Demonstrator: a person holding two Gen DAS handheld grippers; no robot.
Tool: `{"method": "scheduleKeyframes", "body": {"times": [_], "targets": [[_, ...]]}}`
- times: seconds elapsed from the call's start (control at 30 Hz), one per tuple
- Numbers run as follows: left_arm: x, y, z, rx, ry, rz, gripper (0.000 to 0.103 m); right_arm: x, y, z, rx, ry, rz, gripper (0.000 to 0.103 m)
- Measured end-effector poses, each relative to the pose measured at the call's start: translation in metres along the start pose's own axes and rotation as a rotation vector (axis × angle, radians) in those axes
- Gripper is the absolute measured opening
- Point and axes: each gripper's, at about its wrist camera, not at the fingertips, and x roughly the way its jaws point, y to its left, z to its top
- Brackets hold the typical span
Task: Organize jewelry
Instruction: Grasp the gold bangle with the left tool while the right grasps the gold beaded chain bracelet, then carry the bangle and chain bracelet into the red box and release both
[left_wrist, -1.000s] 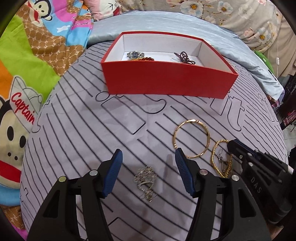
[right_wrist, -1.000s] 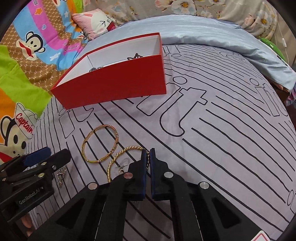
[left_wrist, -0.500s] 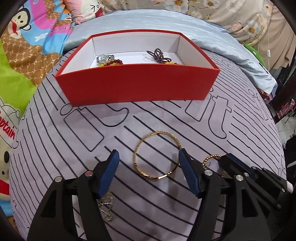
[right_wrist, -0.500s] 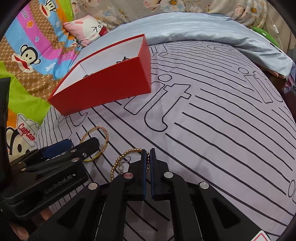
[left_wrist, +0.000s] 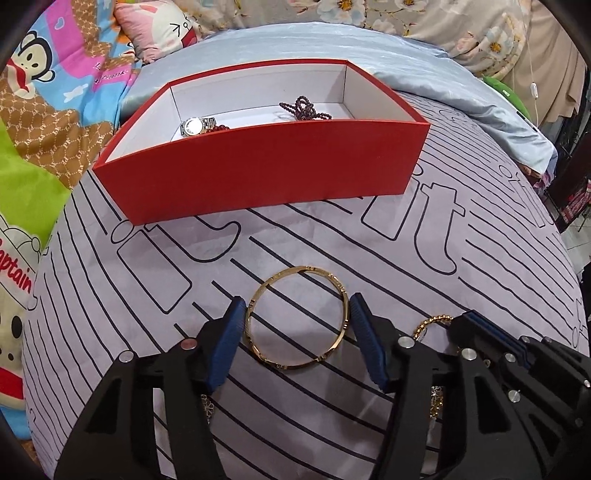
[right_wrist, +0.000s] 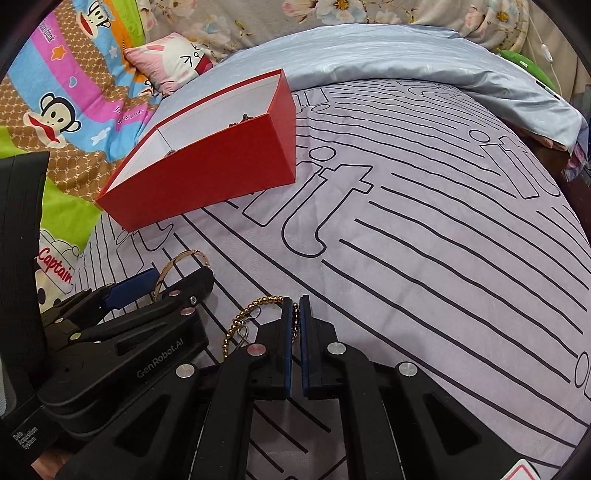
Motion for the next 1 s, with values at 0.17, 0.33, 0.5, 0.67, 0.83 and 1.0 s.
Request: {"method": "scheduleKeyframes", "body": {"times": [0.17, 0.33, 0.5, 0.67, 0.83, 1.0], "targets": [[-0.005, 0.005, -0.001, -0.012, 0.003, -0.015, 0.056, -0.008, 0.002, 0.001, -0.005, -0.014, 0.002, 0.003], [-0.022, 0.013, 0.000, -0.037, -0.018, -0.021, 0.056, -0.019, 0.008, 0.004, -0.014, -0.036, 0.016, 0.003], [-0.043, 0.024, 0.001, -0.056, -0.040, -0.018, 0.056, -0.036, 0.018, 0.012, -0.029, -0.076, 0.037, 0.003], [-0.064, 0.036, 0.002, -0.076, -0.056, -0.030, 0.056, -0.056, 0.026, 0.021, -0.047, -0.117, 0.053, 0.003], [-0.083, 0.048, 0.006, -0.094, -0.077, -0.032, 0.056, -0.073, 0.034, 0.029, -0.063, -0.152, 0.068, 0.003], [-0.098, 0.060, 0.015, -0.105, -0.103, -0.014, 0.056, -0.083, 0.041, 0.039, -0.084, -0.178, 0.079, 0.003]]}}
